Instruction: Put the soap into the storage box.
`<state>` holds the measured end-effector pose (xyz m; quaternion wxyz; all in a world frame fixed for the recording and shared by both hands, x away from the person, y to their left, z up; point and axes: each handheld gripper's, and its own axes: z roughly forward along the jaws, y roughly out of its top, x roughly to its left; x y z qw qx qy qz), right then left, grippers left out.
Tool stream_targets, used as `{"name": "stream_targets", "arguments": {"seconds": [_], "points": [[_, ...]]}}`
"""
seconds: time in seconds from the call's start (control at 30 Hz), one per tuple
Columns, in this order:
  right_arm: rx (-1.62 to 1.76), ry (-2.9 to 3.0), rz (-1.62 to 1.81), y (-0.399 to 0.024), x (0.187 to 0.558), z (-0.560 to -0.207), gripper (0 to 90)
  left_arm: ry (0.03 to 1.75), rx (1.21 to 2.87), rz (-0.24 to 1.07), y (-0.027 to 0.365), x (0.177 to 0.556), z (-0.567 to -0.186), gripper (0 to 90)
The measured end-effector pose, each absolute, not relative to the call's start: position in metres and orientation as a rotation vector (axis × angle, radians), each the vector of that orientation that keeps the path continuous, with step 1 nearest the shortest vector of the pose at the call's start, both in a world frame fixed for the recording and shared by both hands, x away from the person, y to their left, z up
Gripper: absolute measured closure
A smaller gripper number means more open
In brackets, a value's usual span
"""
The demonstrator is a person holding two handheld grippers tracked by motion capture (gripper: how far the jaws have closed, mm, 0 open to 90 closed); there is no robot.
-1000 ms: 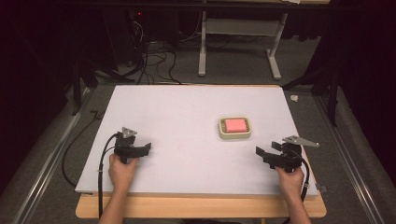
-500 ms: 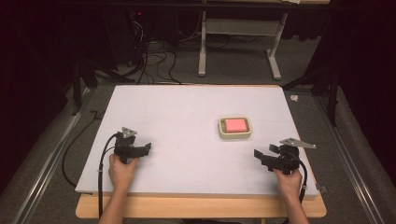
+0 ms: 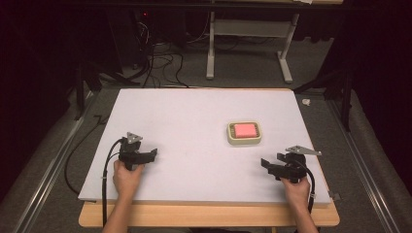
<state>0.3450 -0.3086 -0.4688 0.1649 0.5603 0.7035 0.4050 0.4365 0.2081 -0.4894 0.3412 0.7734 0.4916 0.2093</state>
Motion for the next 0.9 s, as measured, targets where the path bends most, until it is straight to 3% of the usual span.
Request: {"name": "stream_targets", "arguments": {"seconds": [0.9], "points": [[1.584,2.039,1.028,-0.295,0.355,-0.480,21.3,1.279,2.012,0.544,0.208,0.436,-0.489,17.1]]}}
